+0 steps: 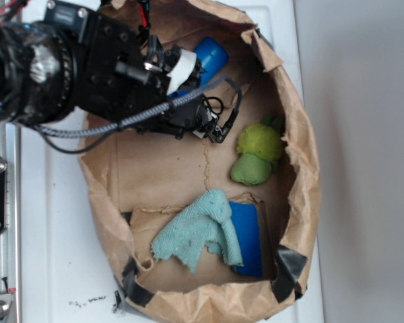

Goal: Grab the blue bottle.

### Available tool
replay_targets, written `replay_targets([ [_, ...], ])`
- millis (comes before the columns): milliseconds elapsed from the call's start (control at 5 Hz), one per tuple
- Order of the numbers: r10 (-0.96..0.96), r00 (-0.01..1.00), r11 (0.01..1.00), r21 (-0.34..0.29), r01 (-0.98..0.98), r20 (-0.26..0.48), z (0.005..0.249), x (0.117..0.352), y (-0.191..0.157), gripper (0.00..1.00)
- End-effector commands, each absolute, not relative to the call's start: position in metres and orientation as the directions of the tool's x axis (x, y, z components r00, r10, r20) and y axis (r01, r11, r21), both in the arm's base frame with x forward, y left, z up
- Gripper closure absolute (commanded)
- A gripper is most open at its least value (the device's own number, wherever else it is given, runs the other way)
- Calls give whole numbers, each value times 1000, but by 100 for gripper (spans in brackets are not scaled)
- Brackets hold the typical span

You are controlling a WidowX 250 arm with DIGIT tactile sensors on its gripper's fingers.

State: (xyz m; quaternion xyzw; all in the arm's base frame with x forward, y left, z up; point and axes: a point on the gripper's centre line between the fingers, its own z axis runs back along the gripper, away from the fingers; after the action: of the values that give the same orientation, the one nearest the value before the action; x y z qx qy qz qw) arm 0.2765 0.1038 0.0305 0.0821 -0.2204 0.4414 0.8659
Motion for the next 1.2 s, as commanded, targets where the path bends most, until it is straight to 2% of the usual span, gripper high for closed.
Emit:
replay_targets([
  [0,617,629,717,-9,-697,474,58,286,106,100],
  [200,526,707,817,-50,-575,472,86,278,108,100],
  [400,364,822,921,-39,-387,438,126,266,109,100],
  [600,299,872,949,-23,-314,387,152,260,103,100],
  [800,268,910,959,0,-283,316,181,267,82,100],
  [1000,234,936,969,12,-246,264,207,257,69,100],
])
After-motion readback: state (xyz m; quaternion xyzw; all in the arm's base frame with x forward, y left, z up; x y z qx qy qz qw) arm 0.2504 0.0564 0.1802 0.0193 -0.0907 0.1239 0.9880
